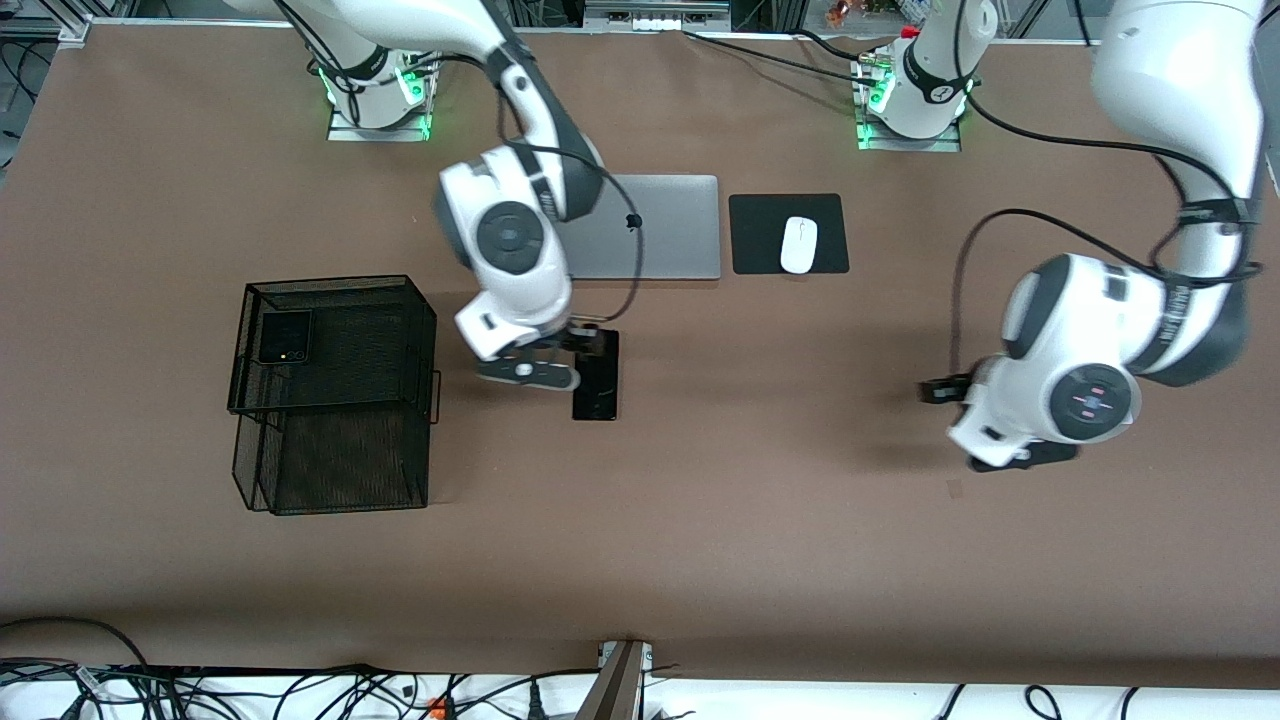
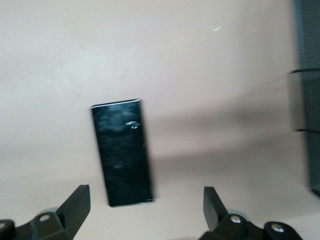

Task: Place phones with both arms
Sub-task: 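Take the black phone with the right gripper while the left gripper grasps the white phone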

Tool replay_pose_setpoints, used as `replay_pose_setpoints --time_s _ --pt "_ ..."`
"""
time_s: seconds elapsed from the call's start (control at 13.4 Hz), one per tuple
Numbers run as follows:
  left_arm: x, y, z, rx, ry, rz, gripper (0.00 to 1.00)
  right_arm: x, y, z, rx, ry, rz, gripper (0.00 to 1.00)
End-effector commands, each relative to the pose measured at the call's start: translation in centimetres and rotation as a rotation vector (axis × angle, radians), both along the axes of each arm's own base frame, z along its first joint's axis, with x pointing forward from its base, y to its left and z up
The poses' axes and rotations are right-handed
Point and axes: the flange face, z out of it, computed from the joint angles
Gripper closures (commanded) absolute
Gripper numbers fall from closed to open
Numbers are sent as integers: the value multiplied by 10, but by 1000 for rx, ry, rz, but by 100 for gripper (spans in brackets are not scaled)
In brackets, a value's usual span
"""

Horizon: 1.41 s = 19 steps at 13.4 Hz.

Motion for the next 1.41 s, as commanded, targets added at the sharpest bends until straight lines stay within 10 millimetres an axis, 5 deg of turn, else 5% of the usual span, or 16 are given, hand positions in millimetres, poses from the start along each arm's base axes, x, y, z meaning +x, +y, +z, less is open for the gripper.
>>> replay_pose_setpoints --time_s 0.0,0.3,0.45,0.6,0.67,0.82,0.89,1.04,1.19,1.34 --pt "-2 92 -27 -4 2 -30 0 1 20 -41 27 -39 -2 0" --pt "-27 212 -77 -77 -160 -170 0 -7 31 -97 9 -74 29 0" --pt "-44 248 -99 -116 -249 -246 0 -7 31 -114 4 -86 34 0" --pt "-66 262 -128 -146 -310 -270 0 -8 30 -127 2 -100 43 0" --pt "-71 262 -135 -151 -332 -272 0 -9 30 -128 1 -99 49 14" --pt "-75 264 -144 -161 -327 -266 0 -11 31 -129 -1 -98 58 67" --pt "-76 266 -148 -165 -323 -266 0 -11 31 -126 1 -98 62 83" --pt "-76 269 -147 -170 -323 -298 0 -9 35 -100 11 -89 65 95" --pt "-74 271 -145 -171 -323 -328 0 -7 30 -41 16 -42 50 95" --pt "-77 278 -144 -168 -322 -323 0 2 3 29 29 1 40 95"
